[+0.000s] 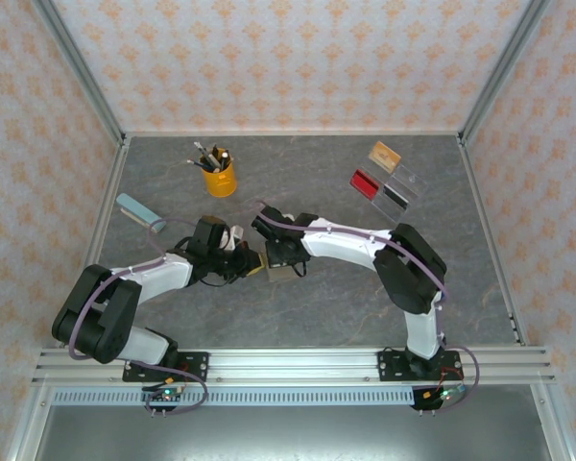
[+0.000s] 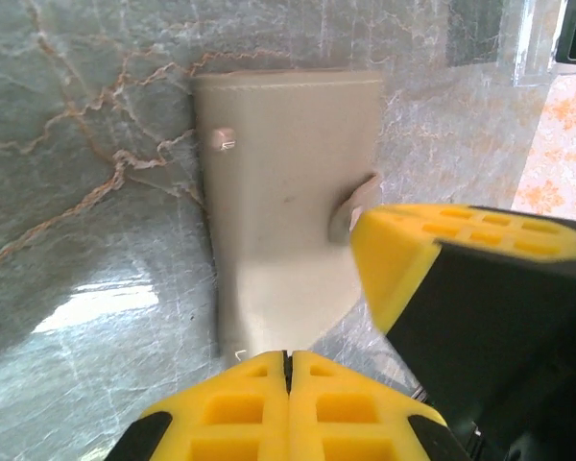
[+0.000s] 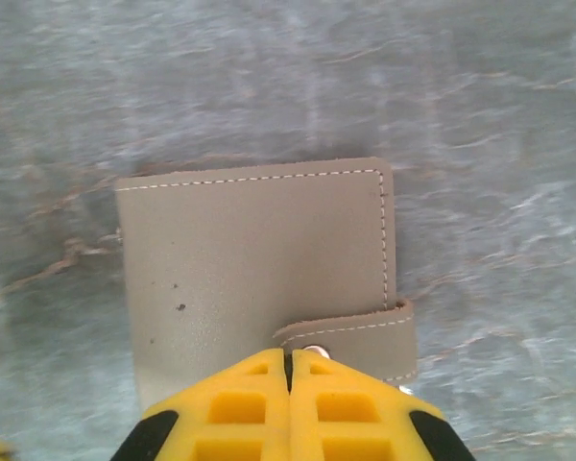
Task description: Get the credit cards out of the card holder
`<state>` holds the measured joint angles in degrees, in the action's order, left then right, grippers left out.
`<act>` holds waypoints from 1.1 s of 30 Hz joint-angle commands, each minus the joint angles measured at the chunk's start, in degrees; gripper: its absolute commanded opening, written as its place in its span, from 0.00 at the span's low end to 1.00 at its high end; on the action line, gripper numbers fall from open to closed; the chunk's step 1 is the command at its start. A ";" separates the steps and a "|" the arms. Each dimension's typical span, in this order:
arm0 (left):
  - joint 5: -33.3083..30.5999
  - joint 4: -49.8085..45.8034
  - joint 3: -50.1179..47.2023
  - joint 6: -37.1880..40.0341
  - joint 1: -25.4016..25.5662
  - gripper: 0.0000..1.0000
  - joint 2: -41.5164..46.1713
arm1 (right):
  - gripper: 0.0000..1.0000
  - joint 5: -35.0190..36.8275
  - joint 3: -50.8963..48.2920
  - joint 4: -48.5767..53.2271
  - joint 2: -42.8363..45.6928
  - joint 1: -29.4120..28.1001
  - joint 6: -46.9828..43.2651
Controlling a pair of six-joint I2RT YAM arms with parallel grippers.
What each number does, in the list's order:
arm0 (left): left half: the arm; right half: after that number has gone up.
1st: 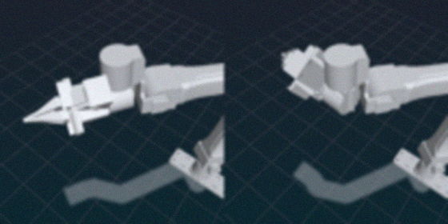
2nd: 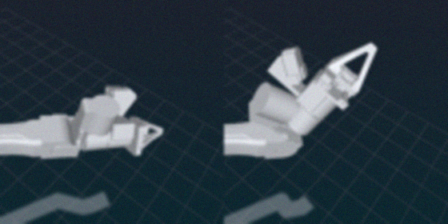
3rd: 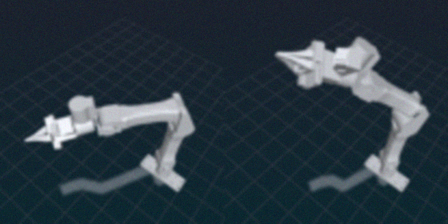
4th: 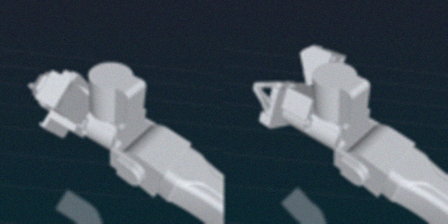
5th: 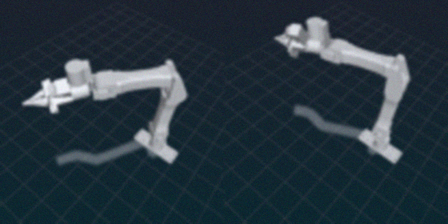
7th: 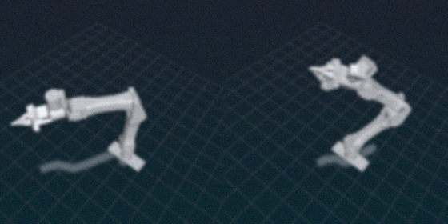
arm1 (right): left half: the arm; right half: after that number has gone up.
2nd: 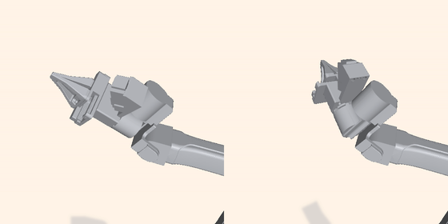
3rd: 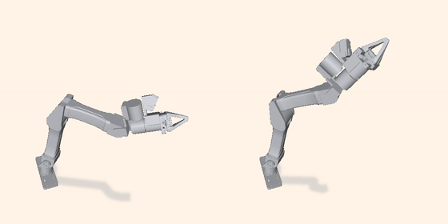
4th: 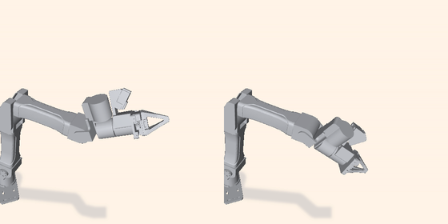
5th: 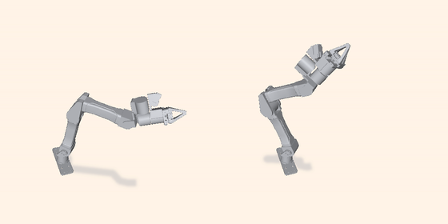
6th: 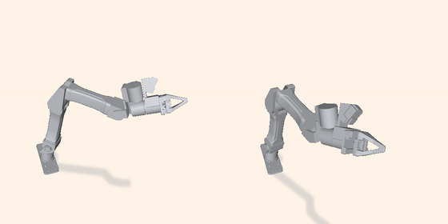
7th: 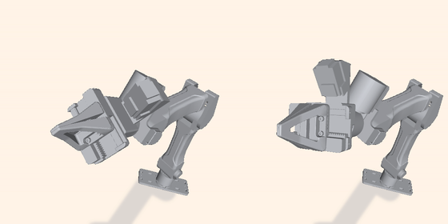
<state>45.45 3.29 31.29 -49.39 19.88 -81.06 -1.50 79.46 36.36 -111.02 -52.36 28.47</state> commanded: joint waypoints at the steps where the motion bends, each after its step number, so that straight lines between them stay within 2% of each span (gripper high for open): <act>1: -1.75 -2.97 1.33 1.49 0.33 0.00 1.77 | 0.00 6.29 -1.27 3.59 -0.35 0.80 3.65; 4: -2.45 -3.54 1.14 1.49 0.25 0.00 1.95 | 0.00 6.44 -2.13 3.45 -0.15 1.20 5.36; 11: -2.13 -5.76 3.80 3.33 0.34 0.01 1.97 | 0.00 0.35 -3.02 0.22 1.11 2.23 3.12; 16: -1.69 -3.26 5.65 2.15 1.25 0.23 -1.24 | 0.00 -4.91 -4.96 -3.39 4.55 4.04 1.94; 18: -1.99 -2.56 6.44 1.68 1.80 0.29 -3.10 | 0.01 -5.80 -5.60 -4.05 6.15 4.58 1.78; 21: -2.12 -0.63 7.19 0.43 2.66 0.36 -5.84 | 0.15 -5.63 -6.33 -3.62 7.14 5.56 1.98; 28: -1.53 4.79 8.17 -2.42 3.63 0.41 -11.27 | 0.19 -10.32 -9.14 -5.75 6.20 8.13 2.47; 33: -0.83 7.06 9.04 -3.71 3.94 0.42 -13.80 | 0.18 -17.15 -11.97 -9.81 4.99 10.22 3.49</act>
<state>44.36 6.76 38.70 -51.59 23.29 -94.08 -13.91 69.30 29.69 -105.56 -43.03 31.05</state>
